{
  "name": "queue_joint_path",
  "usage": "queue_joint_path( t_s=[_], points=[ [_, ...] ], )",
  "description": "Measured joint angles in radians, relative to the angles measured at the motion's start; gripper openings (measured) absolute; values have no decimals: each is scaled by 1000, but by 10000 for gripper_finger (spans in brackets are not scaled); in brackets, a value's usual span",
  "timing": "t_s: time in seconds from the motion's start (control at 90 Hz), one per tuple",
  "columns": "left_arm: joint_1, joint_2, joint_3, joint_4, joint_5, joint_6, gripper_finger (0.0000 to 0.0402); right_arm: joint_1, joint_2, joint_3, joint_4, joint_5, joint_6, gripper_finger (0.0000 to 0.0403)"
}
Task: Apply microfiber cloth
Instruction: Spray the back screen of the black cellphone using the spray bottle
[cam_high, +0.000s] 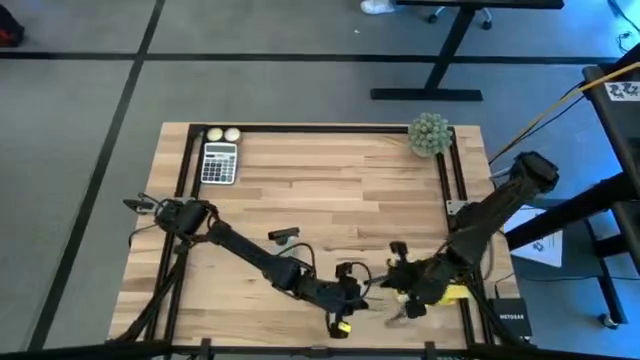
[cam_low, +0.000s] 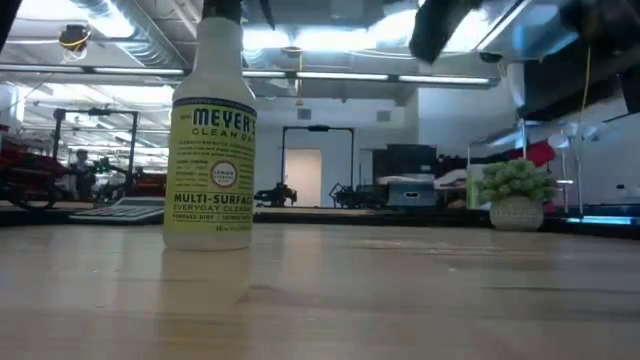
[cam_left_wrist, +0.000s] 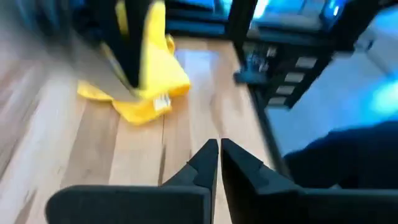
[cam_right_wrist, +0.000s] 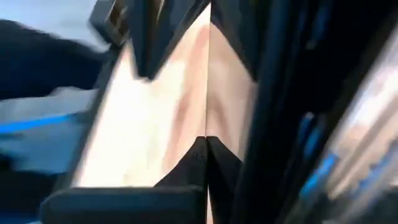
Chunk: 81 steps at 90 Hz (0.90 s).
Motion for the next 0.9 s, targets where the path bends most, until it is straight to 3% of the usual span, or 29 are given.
queue_joint_path(
  t_s=[0.178, 0.278, 0.389, 0.678, 0.9],
  points=[
    [12, -13, 0, 40, 2, -130, 2, 124, 5, 74, -90, 334, -257, 10],
    [28, -13, 0, 83, 3, -142, 9, 174, 19, 73, -89, 457, -348, 10],
    [48, -13, 0, 96, 31, -188, 42, 229, 38, 72, -99, 577, -387, 10],
    [79, -13, 0, 296, 129, -298, 166, 324, 101, 72, -140, 775, -534, 10],
    [114, -12, -1, 430, 206, -461, 201, 327, 117, 72, -143, 889, -628, 13]
  ],
)
